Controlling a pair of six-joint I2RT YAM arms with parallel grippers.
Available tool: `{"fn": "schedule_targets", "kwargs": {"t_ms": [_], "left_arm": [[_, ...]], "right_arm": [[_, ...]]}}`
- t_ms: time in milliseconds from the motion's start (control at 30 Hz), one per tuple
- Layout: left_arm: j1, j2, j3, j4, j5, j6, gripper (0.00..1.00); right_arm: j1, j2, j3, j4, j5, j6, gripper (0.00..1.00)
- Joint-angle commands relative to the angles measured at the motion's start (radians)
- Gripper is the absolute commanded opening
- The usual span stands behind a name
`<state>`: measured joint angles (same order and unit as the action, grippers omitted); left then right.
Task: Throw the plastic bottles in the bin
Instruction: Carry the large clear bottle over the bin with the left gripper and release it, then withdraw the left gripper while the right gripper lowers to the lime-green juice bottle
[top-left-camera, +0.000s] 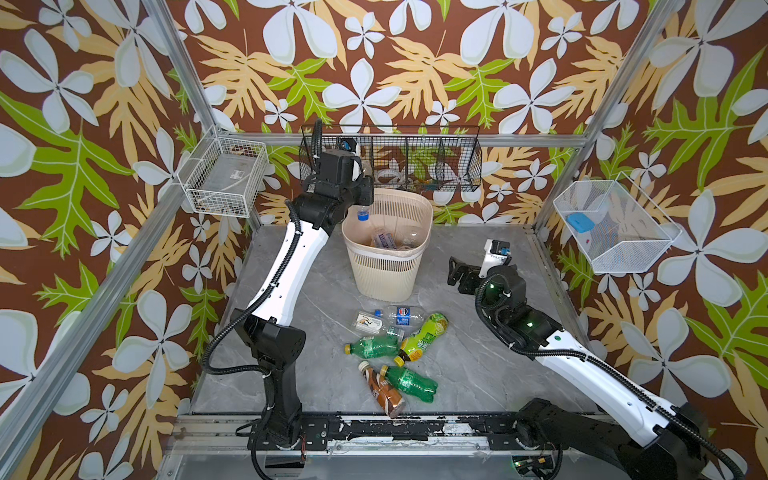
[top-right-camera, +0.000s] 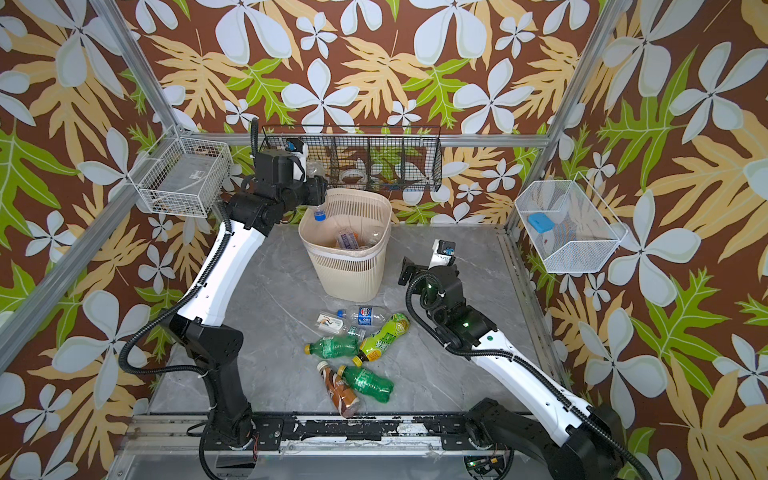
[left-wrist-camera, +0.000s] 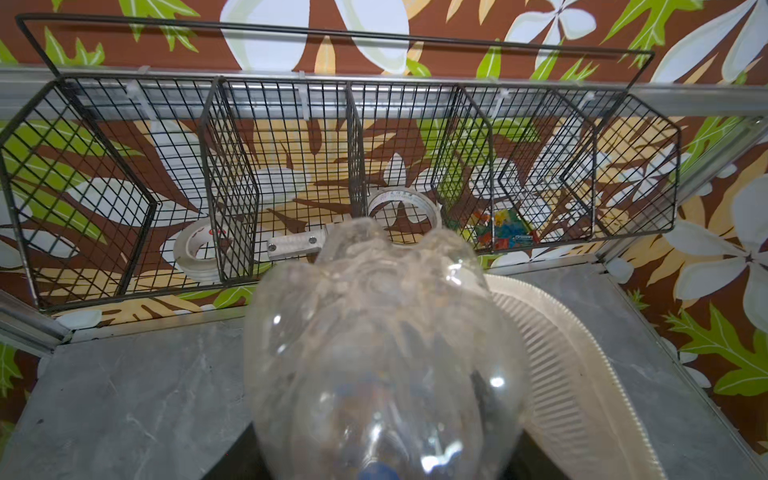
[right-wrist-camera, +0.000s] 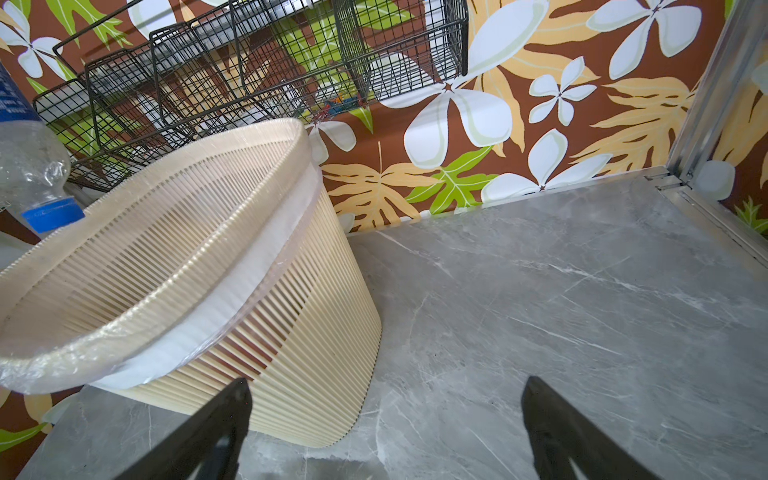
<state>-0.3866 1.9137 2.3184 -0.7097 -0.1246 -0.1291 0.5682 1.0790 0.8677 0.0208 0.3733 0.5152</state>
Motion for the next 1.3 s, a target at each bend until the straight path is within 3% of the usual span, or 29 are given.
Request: {"fn": "schedule_targets", "kwargs": {"t_ms": [0, 100, 200, 267, 433, 533, 700, 767, 867, 1033, 1267], "left_arm": [[0.003, -0.01, -0.023, 0.01, -0.008, 0.018, 0.61], [0.003, -0.019, -0.058, 0.023, -0.003, 0.01, 0.66], [0.003, -0.021, -0.065, 0.014, -0.007, 0.004, 0.87], [0.003, -0.029, -0.069, 0.015, -0.006, 0.0, 0.95], [0.003, -0.124, -0.159, 0.102, -0.008, 0.001, 1.0], [0.003, -0.27, -0.362, 0.247, -0.019, 0.009, 1.0], [0.003, -0.673, -0.992, 0.61, -0.02, -0.019, 1.0], [0.003, -0.857, -1.279, 0.731, -0.034, -0.09, 1.0], [0.005, -1.065, -1.574, 0.785, -0.06, -0.206, 1.0], [0.005, -1.246, -1.755, 0.731, -0.126, -0.342, 1.0], [0.005, -1.259, -1.753, 0.691, -0.186, -0.349, 1.0]], "right_arm": [[-0.001, -0.001, 0.002, 0.001, 0.017, -0.006, 1.0], [-0.001, 0.005, 0.005, 0.005, 0.012, -0.005, 1.0], [0.001, 0.009, 0.008, 0.005, 0.006, -0.003, 1.0], [-0.001, 0.009, 0.009, 0.003, 0.003, -0.001, 1.0], [-0.001, 0.008, 0.013, 0.001, 0.0, 0.007, 1.0], [0.0, 0.009, 0.014, -0.003, -0.003, 0.015, 1.0], [-0.001, 0.015, 0.007, -0.025, -0.015, 0.046, 1.0], [-0.001, 0.019, 0.001, -0.034, -0.024, 0.066, 1.0], [-0.001, 0.026, -0.004, -0.049, -0.043, 0.1, 1.0], [-0.001, 0.05, -0.012, -0.078, -0.098, 0.179, 1.0], [0.014, 0.084, -0.103, -0.09, -0.215, 0.389, 0.95]]}}
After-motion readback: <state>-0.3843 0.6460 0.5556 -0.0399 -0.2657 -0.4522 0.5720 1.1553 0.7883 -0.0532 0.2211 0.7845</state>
